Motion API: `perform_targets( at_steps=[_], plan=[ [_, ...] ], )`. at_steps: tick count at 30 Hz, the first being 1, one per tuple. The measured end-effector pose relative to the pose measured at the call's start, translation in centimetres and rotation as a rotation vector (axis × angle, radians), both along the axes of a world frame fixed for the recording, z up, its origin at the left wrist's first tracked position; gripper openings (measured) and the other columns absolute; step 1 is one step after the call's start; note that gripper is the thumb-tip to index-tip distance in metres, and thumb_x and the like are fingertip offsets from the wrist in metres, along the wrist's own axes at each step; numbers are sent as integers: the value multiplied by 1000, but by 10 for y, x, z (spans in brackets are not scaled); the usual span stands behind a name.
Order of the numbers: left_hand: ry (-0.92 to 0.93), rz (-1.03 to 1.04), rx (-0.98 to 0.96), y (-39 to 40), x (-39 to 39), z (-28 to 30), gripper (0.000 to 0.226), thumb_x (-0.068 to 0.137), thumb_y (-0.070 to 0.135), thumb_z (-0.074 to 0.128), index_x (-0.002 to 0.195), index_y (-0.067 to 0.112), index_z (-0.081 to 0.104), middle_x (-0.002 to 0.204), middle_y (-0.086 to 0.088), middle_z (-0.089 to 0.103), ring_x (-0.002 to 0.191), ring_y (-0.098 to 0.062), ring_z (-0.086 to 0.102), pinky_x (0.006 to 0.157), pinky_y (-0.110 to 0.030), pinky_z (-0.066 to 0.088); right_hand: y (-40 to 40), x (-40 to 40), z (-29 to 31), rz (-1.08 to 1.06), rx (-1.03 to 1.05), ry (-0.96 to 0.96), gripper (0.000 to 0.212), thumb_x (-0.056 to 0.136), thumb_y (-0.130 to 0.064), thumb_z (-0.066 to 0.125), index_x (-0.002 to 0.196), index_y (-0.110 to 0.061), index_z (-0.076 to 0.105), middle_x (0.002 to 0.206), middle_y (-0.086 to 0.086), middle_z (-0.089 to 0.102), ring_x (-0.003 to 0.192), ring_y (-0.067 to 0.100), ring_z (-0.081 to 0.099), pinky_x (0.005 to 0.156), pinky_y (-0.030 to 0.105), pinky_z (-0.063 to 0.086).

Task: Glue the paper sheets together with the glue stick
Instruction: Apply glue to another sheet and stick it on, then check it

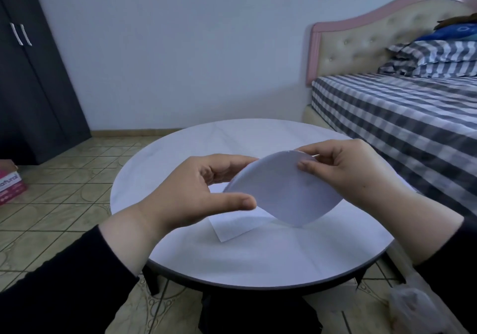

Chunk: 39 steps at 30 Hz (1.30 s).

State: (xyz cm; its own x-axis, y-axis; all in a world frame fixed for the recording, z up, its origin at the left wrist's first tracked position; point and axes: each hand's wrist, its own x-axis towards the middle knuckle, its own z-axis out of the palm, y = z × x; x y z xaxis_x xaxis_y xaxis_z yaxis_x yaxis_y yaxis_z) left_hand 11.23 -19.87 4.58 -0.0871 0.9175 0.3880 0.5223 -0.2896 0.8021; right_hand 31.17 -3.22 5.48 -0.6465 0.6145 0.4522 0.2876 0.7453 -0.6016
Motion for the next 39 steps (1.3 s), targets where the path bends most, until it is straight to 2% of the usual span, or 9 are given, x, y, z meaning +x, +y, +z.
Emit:
perform_targets(
  at_steps=[5, 8, 13, 19, 23, 27, 30, 33, 39],
  plan=[
    [-115, 140, 132, 0, 6, 2, 18, 80, 19, 77, 95, 29, 78, 96, 6, 76, 92, -11, 72, 81, -20, 53, -3, 0, 3, 26, -27, 34, 22, 87, -25, 68, 89, -47, 70, 80, -25, 71, 82, -9, 62, 67, 7, 44],
    [-120, 233, 220, -3, 9, 4, 19, 85, 11, 69, 88, 27, 79, 87, 7, 76, 83, -5, 71, 73, -14, 51, -5, -1, 2, 34, -51, 60, 22, 87, -25, 69, 90, -47, 70, 78, -20, 72, 80, -7, 63, 65, 7, 44],
    [-87, 352, 330, -7, 8, 6, 25, 85, 9, 71, 102, 27, 74, 100, 19, 73, 100, -2, 67, 89, -19, 51, -11, -3, 1, 59, -58, 86, 28, 87, -22, 69, 89, -50, 68, 80, -28, 70, 81, -10, 63, 70, 9, 45],
    [-63, 419, 386, -12, 6, 10, 32, 84, 6, 71, 106, 28, 71, 70, 29, 63, 79, 7, 59, 88, -13, 46, -16, -3, 0, 100, -117, 156, 31, 86, -18, 71, 88, -49, 70, 81, -22, 73, 81, -9, 65, 74, 8, 47],
    [-164, 412, 368, -15, 3, 13, 32, 84, 8, 72, 106, 32, 74, 76, 5, 73, 88, -9, 67, 92, -23, 51, -15, 3, 2, 128, -203, 178, 22, 83, -20, 74, 89, -41, 76, 85, -16, 75, 88, -1, 68, 86, 25, 50],
    [-304, 355, 303, -9, 4, 17, 29, 84, 4, 70, 104, 25, 74, 87, -1, 77, 81, -11, 71, 75, -19, 54, -10, 14, 5, 187, -336, 196, 20, 78, -15, 76, 87, -32, 79, 88, -4, 77, 91, 12, 72, 91, 36, 54],
    [-355, 344, 242, 7, 9, 14, 28, 83, 3, 72, 101, 25, 75, 83, -1, 76, 80, -12, 71, 74, -19, 55, -2, 28, 6, 206, -438, 179, 16, 70, -15, 77, 82, -25, 80, 86, 2, 77, 89, 16, 73, 84, 28, 58],
    [-335, 316, 171, 33, 18, 5, 29, 82, 4, 73, 92, 31, 77, 80, 6, 75, 78, -8, 70, 71, -17, 53, 13, 47, 5, 130, -406, 117, 14, 68, -16, 80, 82, -20, 80, 83, -1, 77, 83, 1, 70, 81, 15, 54],
    [-180, 291, -48, 97, 44, -29, 23, 88, 18, 70, 109, 27, 71, 86, 4, 76, 83, -8, 70, 78, -26, 55, 54, 98, -12, -108, -421, 21, 12, 73, -16, 80, 85, -19, 80, 81, -3, 76, 77, 8, 72, 73, 19, 57]
  ],
)
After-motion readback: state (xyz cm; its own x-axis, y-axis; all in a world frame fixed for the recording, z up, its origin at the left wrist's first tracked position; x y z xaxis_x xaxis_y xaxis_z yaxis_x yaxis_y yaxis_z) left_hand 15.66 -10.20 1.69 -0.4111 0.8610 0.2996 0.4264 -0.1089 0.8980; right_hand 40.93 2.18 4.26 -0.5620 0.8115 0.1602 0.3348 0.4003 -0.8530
